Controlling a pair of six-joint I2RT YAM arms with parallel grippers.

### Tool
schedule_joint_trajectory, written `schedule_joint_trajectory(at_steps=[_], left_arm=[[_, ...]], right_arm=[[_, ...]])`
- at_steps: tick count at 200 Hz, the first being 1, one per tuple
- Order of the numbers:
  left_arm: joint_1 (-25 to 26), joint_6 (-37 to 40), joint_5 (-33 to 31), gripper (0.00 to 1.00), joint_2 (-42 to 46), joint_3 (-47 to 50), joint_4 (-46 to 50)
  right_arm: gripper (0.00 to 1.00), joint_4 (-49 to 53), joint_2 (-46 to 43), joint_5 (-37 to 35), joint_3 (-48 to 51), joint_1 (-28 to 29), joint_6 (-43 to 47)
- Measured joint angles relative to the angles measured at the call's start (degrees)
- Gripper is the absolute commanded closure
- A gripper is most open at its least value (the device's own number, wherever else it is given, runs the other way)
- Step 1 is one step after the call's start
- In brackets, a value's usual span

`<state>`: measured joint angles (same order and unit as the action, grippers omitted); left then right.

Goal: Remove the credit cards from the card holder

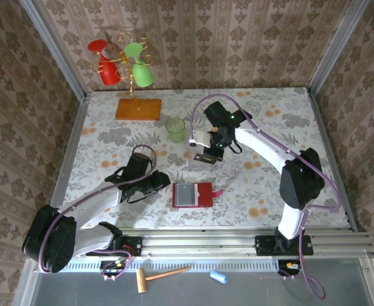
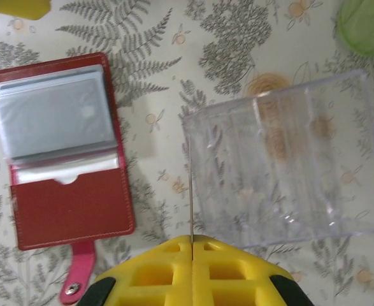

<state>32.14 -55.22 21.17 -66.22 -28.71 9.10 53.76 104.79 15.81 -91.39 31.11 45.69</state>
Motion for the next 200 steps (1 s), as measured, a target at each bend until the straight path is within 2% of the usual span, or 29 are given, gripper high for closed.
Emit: schedule_joint_trajectory(at_steps=[79,154,200], left_arm=[[-0.44,-0.02,-0.04,0.75,0.85,0.24,0.0],[-1.46,-0.02,-0.04,0.76,1.79,0.92,0.31],[-1.49,-0.02,-0.04,0.76,2.25,0.94,0.52]], right_arm=[[1.0,7.19,13.55,-1.14,-15.43,-0.24,5.6],[1.0,9.84,18.62,-1.22,-18.1,-1.64,6.86],[1.0,9.94,19.56,-0.96,-18.14,-2.05,4.44]])
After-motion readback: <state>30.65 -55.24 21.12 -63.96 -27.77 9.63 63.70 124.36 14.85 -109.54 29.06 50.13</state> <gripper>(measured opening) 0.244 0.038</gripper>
